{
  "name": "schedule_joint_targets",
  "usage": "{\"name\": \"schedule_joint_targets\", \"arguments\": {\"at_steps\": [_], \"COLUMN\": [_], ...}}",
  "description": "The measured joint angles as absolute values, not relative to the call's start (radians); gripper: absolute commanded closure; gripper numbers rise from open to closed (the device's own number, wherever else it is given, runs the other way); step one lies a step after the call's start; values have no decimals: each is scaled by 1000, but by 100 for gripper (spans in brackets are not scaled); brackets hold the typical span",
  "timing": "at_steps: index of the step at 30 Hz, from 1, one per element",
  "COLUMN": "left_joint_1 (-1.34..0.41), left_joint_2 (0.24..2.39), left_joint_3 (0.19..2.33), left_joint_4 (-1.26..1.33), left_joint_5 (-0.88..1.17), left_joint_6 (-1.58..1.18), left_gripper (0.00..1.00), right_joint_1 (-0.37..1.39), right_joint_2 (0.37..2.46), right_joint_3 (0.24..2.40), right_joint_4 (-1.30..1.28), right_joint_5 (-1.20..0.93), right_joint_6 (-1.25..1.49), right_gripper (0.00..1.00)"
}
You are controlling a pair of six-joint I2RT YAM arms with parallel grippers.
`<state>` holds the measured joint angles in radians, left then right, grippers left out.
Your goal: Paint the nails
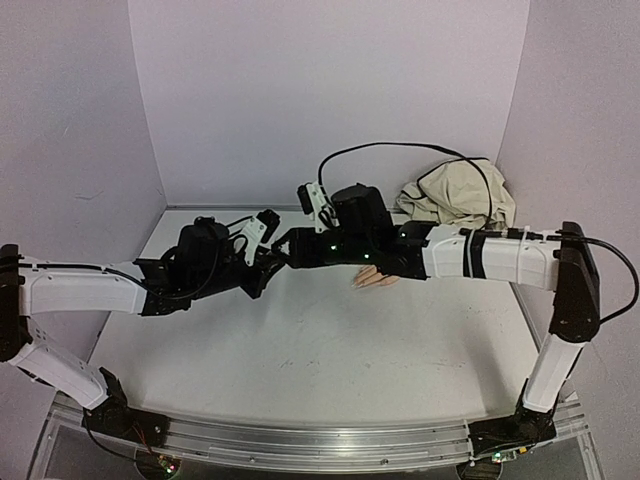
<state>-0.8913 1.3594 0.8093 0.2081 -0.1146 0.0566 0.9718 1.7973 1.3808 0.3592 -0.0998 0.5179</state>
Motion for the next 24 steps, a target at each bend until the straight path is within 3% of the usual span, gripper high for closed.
{"name": "schedule_joint_targets", "arguments": {"at_steps": [4,15,20,24], "left_joint_1": [-897,-898,-896,-882], "left_joint_2": [1362,1362,1359,1355], "left_joint_3": [808,796,793,789], "left_joint_4": [208,191,163,142], "left_joint_5": [-112,-110,-57,161], "left_joint_6": [57,63,53,60], "left_gripper": [100,100,100,100], "right_joint_1": [985,1003,990,909], "right_joint_2": [1821,1848,1838,1767], "right_joint_3": [1419,1454,1407,1233], "right_joint_4": [358,329,366,514], "right_joint_5": [-73,-4,-55,-399], "right_joint_6": [529,536,503,418], "right_gripper": [51,100,100,100]}}
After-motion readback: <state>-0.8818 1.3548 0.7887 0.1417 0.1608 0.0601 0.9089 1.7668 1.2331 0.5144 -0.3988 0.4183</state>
